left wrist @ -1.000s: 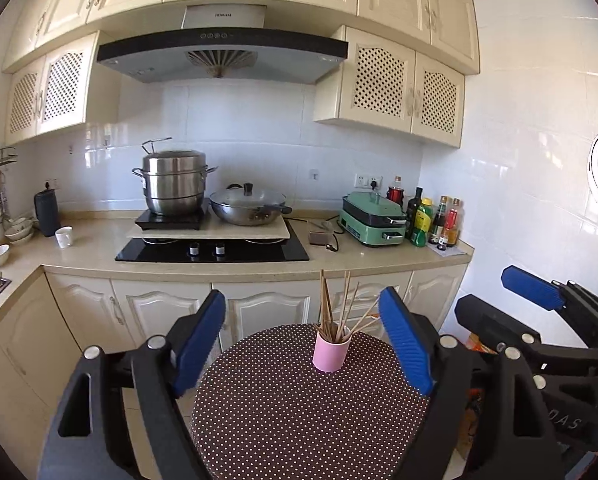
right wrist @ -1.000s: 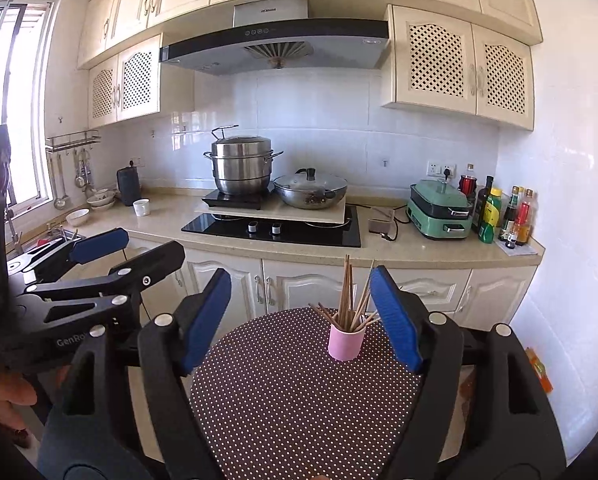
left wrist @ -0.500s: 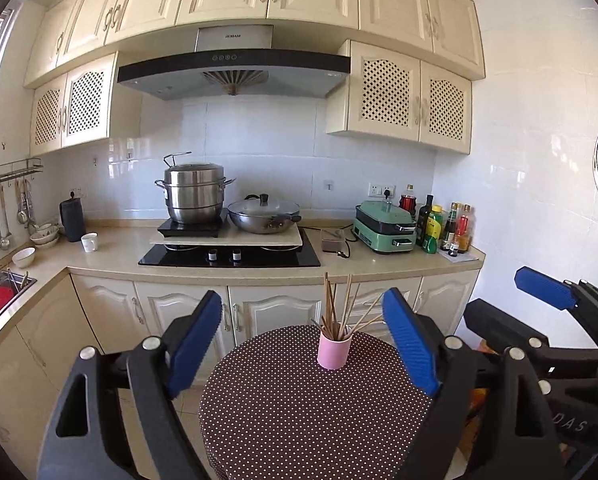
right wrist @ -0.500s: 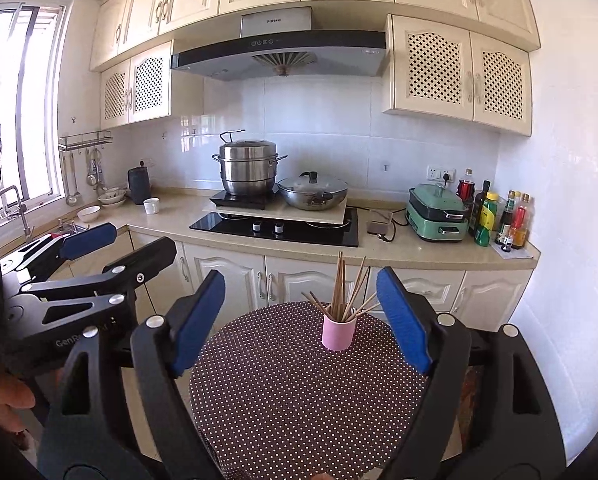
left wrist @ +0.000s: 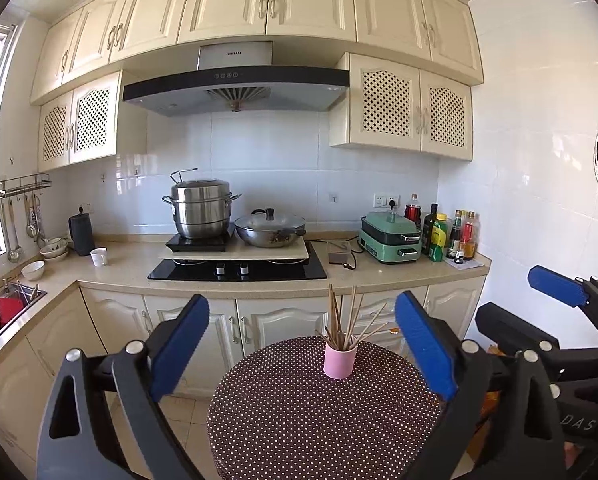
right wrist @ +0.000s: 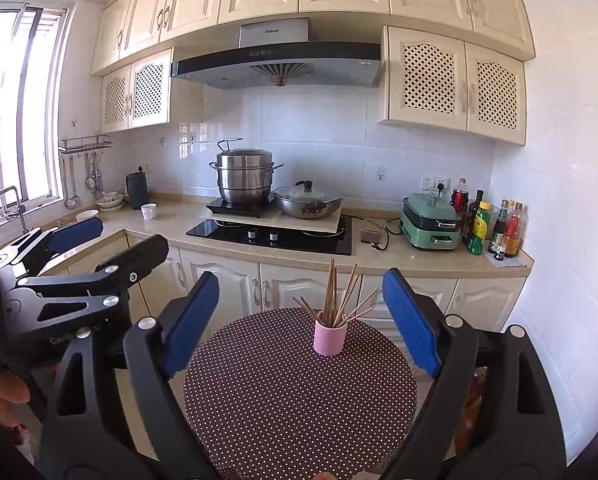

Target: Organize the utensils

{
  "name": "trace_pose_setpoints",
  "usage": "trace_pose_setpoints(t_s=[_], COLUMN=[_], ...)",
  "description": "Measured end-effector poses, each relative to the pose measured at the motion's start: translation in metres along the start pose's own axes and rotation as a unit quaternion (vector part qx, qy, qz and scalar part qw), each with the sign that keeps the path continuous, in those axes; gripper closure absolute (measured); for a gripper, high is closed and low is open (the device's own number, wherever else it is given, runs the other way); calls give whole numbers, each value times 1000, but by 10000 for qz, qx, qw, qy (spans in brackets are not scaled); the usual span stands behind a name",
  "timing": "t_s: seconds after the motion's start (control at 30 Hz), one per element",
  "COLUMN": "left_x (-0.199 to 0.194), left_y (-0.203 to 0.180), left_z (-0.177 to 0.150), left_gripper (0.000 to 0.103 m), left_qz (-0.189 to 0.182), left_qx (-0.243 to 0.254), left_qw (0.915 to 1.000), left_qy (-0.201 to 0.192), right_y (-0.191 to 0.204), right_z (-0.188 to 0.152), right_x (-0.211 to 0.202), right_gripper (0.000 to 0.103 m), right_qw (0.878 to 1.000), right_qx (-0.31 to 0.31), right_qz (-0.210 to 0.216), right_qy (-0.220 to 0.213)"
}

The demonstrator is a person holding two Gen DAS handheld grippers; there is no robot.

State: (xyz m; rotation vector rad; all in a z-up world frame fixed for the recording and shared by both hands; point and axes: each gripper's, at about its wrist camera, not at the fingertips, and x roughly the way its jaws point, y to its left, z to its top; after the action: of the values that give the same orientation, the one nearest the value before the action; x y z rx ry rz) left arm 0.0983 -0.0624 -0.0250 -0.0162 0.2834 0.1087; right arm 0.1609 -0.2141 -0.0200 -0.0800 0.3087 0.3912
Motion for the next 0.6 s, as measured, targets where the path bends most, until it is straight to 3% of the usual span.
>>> trace_pose_setpoints(t_s=[0.6], left_x=[-3], left_y=[-5], left_z=[5], left_gripper=[10], left_qz=[-5], left_qx=[164], left_qw=[9998], left_qy=[-130], right_y=[-5], right_z=[-2], right_x=[-3], right_gripper=[16], right_qw=[9999], right_qx=[63], right_qz=[-74], right_qy=[-43])
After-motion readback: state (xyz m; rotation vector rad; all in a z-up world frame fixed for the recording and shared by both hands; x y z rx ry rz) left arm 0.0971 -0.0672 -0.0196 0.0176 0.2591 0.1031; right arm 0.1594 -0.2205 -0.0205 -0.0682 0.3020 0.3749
